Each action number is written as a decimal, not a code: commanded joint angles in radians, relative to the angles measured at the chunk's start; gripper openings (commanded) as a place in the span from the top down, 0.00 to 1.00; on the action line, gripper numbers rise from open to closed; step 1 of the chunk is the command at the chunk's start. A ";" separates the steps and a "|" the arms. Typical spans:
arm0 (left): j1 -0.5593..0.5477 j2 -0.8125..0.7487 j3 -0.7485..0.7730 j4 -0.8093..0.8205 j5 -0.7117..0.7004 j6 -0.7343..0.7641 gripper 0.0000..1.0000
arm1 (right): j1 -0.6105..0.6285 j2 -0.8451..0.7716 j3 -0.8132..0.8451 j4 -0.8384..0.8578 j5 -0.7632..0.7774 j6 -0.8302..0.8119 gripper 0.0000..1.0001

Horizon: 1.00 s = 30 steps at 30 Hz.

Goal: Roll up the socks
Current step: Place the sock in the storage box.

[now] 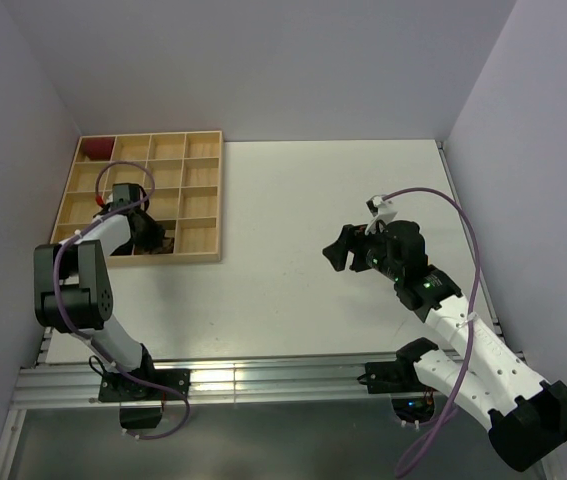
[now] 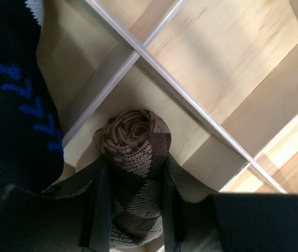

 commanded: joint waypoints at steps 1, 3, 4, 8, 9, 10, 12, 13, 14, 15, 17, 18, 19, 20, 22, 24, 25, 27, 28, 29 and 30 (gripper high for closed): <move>-0.002 0.053 0.037 -0.024 -0.040 -0.012 1.00 | -0.001 0.000 -0.003 0.043 -0.007 -0.024 0.21; -0.001 0.078 0.071 -0.054 -0.055 -0.016 0.98 | -0.001 0.000 -0.003 0.040 -0.005 -0.026 0.21; -0.002 0.097 0.077 -0.067 -0.058 -0.018 0.96 | -0.001 0.000 -0.003 0.038 -0.005 -0.027 0.21; -0.002 0.098 0.074 -0.119 -0.077 -0.016 0.75 | -0.001 -0.002 0.001 0.032 -0.011 -0.029 0.21; -0.002 0.089 0.071 -0.123 -0.078 -0.012 0.65 | -0.001 -0.003 0.003 0.030 -0.014 -0.030 0.21; -0.002 0.067 0.065 -0.127 -0.082 -0.010 0.60 | -0.001 -0.005 0.004 0.030 -0.016 -0.029 0.21; -0.002 0.046 0.064 -0.142 -0.083 -0.004 0.52 | -0.001 -0.006 0.006 0.030 -0.016 -0.030 0.21; -0.002 0.029 0.068 -0.147 -0.086 -0.001 0.50 | 0.001 -0.009 0.009 0.030 -0.016 -0.030 0.21; -0.002 0.021 0.073 -0.155 -0.085 -0.001 0.48 | -0.001 -0.009 0.010 0.026 -0.016 -0.030 0.21; -0.002 0.015 0.087 -0.172 -0.089 0.005 0.44 | -0.001 -0.009 0.012 0.026 -0.014 -0.032 0.22; -0.002 0.001 0.100 -0.190 -0.089 0.010 0.40 | -0.001 -0.009 0.013 0.021 -0.014 -0.030 0.21; -0.002 -0.004 0.111 -0.198 -0.091 0.014 0.36 | -0.001 -0.009 0.012 0.023 -0.014 -0.029 0.21; -0.002 -0.017 0.114 -0.207 -0.088 0.014 0.34 | 0.001 -0.015 0.009 0.023 -0.016 -0.027 0.21; -0.002 -0.025 0.116 -0.209 -0.083 0.014 0.32 | 0.001 -0.017 0.007 0.026 -0.016 -0.026 0.21; -0.002 -0.046 0.122 -0.219 -0.069 0.013 0.28 | 0.001 -0.025 0.010 0.021 -0.016 -0.026 0.21; -0.002 -0.062 0.130 -0.228 -0.057 0.014 0.26 | -0.001 -0.031 0.013 0.015 -0.010 -0.026 0.21; -0.002 -0.077 0.134 -0.233 -0.049 0.016 0.25 | 0.001 -0.038 0.020 0.011 -0.008 -0.026 0.21; -0.004 -0.095 0.149 -0.253 -0.034 0.019 0.22 | -0.001 -0.045 0.027 -0.005 0.006 -0.024 0.21; -0.004 -0.121 0.153 -0.261 -0.019 0.021 0.21 | -0.001 -0.052 0.036 -0.011 0.013 -0.021 0.21; -0.005 -0.137 0.156 -0.273 -0.010 0.022 0.21 | 0.001 -0.058 0.044 -0.028 0.019 -0.019 0.21; -0.005 -0.157 0.154 -0.276 0.003 0.025 0.20 | -0.001 -0.063 0.052 -0.037 0.035 -0.018 0.21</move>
